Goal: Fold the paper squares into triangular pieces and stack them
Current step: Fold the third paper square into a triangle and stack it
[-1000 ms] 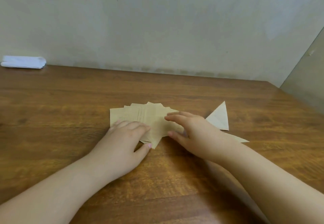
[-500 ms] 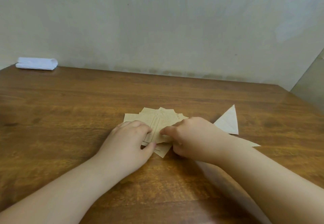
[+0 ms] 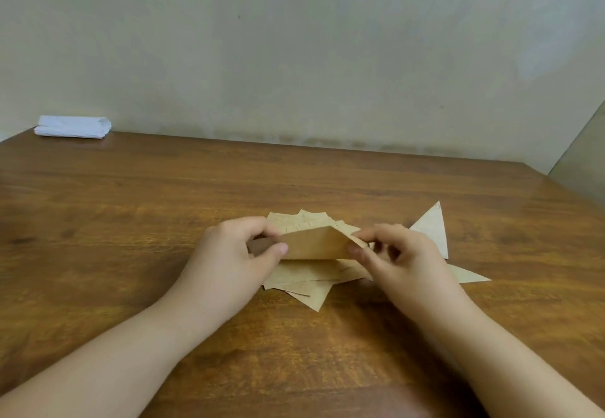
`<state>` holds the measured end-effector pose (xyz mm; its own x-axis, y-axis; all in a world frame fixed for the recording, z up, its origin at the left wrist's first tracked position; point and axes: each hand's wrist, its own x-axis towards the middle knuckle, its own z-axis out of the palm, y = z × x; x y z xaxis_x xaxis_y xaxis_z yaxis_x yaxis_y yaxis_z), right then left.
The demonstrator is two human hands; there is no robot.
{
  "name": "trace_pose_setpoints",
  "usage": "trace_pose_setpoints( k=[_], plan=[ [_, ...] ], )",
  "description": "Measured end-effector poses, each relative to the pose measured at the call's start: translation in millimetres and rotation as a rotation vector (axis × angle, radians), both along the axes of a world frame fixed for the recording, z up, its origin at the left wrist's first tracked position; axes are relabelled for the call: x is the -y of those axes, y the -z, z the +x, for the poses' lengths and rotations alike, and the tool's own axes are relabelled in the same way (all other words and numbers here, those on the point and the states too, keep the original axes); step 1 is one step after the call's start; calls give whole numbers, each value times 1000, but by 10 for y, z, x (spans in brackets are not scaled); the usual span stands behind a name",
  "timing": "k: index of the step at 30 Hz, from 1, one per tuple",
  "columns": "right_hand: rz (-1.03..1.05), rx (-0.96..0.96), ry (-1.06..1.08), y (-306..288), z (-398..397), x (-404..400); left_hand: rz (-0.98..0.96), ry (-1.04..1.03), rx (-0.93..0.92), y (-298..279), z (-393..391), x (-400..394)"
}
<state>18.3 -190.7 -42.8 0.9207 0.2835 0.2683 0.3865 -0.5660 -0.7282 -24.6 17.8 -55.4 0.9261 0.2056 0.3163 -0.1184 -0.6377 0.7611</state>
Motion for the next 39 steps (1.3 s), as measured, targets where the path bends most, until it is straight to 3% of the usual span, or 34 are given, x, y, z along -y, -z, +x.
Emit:
trace_pose_setpoints(
  k=[4, 7, 18, 25, 29, 39],
  plan=[
    [310, -223, 19, -90, -61, 109, -515, 93, -107, -144, -49, 69],
    [425, -361, -16, -150, -45, 198, -676, 147, -147, -189, -79, 116],
    [498, -589, -83, -218, 48, 294, -698, 106, -208, -197, -99, 129],
    [669, -671, -57, -208, 62, 290, -739, 272, -337, -170, -112, 133],
    [771, -710, -32, -197, 73, 281, -758, 250, -287, -156, -103, 143],
    [948, -573, -198, -135, 111, 289, -805, 234, -202, -195, -133, 193]
  ],
)
